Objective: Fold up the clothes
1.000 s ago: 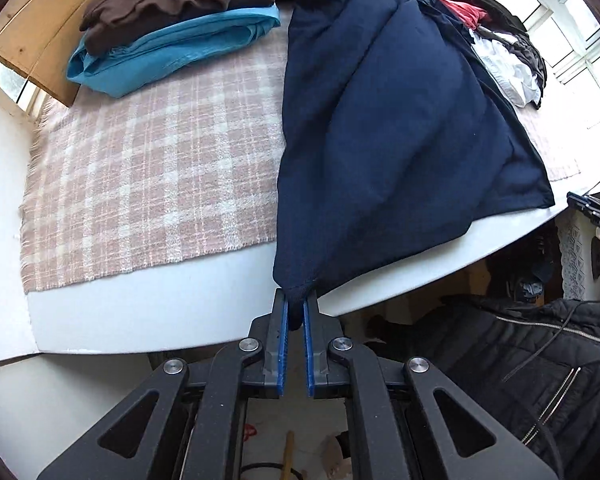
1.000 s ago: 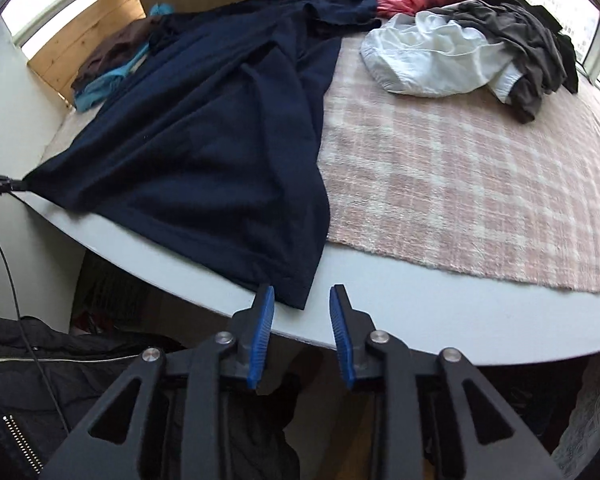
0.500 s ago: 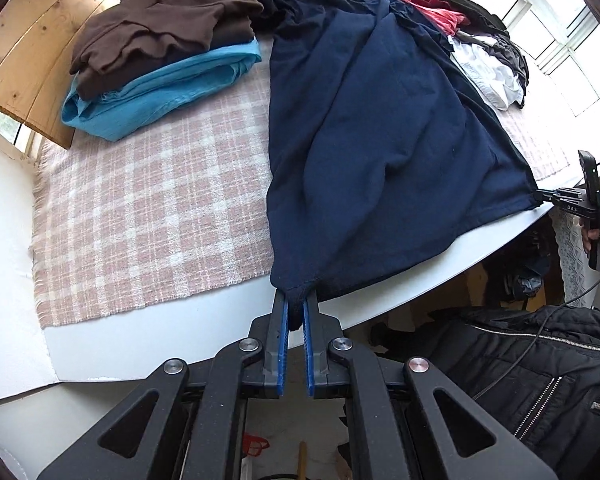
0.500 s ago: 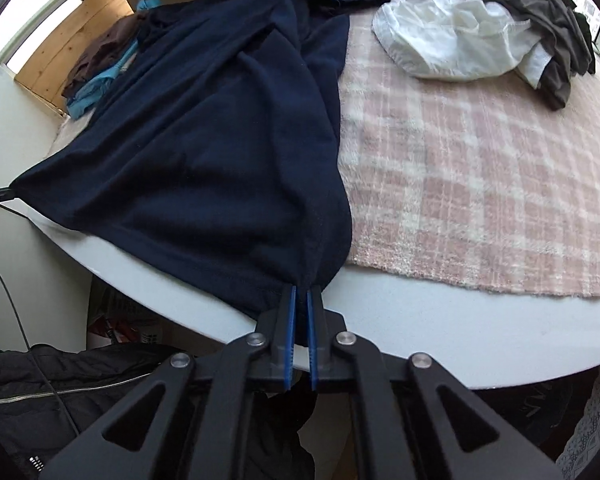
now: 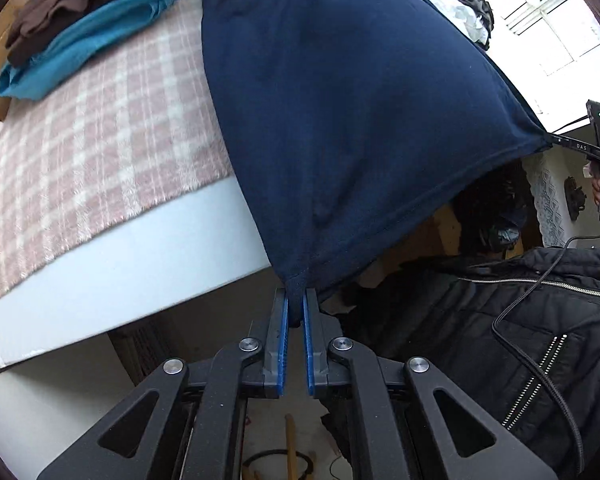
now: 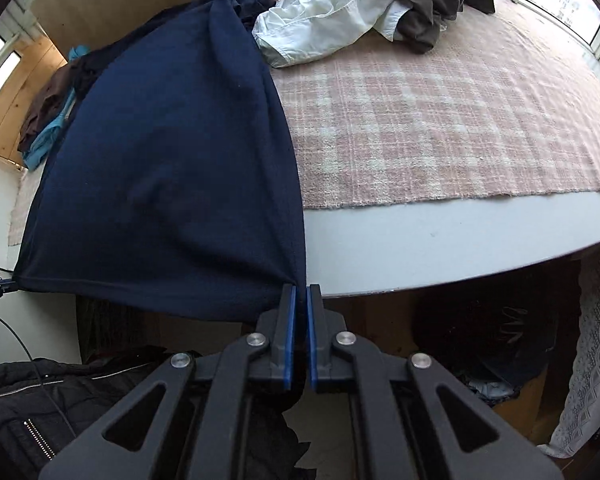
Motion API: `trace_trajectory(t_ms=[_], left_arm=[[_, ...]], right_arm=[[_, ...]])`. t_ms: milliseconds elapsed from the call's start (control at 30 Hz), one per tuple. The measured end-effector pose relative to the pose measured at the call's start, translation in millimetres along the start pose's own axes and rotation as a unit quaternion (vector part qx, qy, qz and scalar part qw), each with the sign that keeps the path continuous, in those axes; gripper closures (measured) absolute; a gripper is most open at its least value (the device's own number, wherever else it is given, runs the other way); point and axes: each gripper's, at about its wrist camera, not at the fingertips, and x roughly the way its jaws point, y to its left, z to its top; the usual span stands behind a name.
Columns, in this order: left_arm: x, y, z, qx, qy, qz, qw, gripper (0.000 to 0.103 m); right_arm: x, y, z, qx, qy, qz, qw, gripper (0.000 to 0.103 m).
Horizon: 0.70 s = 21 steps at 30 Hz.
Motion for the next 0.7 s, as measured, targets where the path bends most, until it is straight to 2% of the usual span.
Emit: trace_trajectory(t_ms=[167,200,300,433,500,600,700], left_arm=[[-44,2,5,0.008,-0.047,0.003,0.9988,0.097],[-44,-1,5,0.017,-0.046,0.003,0.9988,0.097],[-9,-4,2,0.031,-0.004,-0.013,0.9994,0.097],[30,6,-3,0.019,0.038,-0.027,0.9987,0.096],[32,13,-6,0.016,0.05,-0.021,0.9984,0.096],[22,15,-1,0.014,0.044,-0.008,0.9989,0.097],[3,10,12,0.011,0.02,0.002,0.9997,0.098]], right_arm=[[-37,9,11,-0.024,-0.038,-0.035,0.998,0.098],[-32,9,11,-0.024,-0.03,-0.049,0.998,0.098],[4,1,4,-0.018,0.016,-0.057,0.998,0.098],[42,-2,-4,-0.019,0.067,-0.068,0.995,0.097],[48,2,-6,-0.032,0.092,-0.076,0.992,0.093],[29,4,-5,-0.043,0.091,-0.076,0.992,0.092],[-1,-1,15,-0.036,0.061,-0.057,0.996,0.092]])
